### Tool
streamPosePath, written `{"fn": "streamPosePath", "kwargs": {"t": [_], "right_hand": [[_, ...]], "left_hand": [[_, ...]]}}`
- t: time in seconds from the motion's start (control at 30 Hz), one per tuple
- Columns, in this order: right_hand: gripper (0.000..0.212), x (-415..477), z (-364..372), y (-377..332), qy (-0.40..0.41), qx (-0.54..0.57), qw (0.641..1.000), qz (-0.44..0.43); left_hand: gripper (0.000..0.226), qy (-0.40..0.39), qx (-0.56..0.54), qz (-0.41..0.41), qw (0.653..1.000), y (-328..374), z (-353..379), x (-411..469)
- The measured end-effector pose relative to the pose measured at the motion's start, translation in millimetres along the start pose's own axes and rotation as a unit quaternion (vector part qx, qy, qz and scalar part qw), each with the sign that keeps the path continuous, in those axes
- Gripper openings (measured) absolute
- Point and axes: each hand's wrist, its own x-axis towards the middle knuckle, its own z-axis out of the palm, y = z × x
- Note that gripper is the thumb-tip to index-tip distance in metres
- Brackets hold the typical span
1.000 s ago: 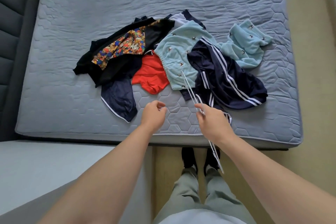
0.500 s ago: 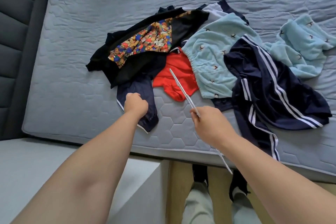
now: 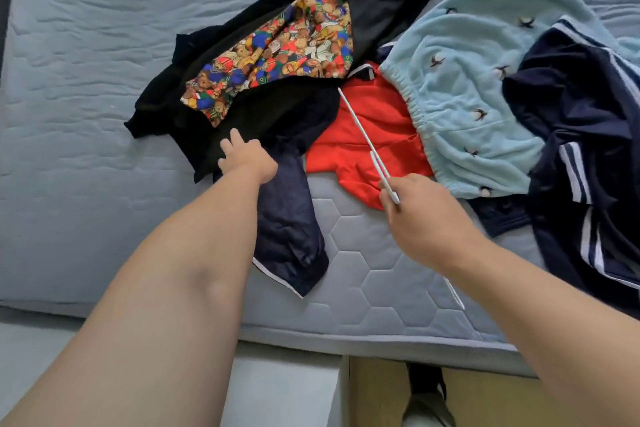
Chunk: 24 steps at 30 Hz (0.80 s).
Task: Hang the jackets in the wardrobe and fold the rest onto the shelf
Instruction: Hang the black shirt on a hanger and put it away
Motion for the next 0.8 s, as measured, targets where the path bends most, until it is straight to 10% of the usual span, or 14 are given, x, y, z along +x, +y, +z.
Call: {"fn": "streamPosePath", "kwargs": {"t": [0.43, 0.67, 0.8], "right_hand": [[0.024, 14.1, 17.6, 9.8, 0.011, 0.017, 1.0, 0.01], [0.026, -16.4, -15.8, 8.7, 0.004, 0.022, 1.0, 0.014], [0.028, -60.5, -50.7, -4.7, -0.007, 0.034, 0.999, 0.032]], "left_hand": [[0.059, -0.116, 0.086, 0.007, 0.989, -22.3, 5.7, 49.6], [0.023, 0.162, -0.16, -0.021, 0.973, -26.5, -20.2, 3.4], [0.029, 0.134, -0.291, 0.007, 0.947, -14.2, -45.6, -67.3]]}}
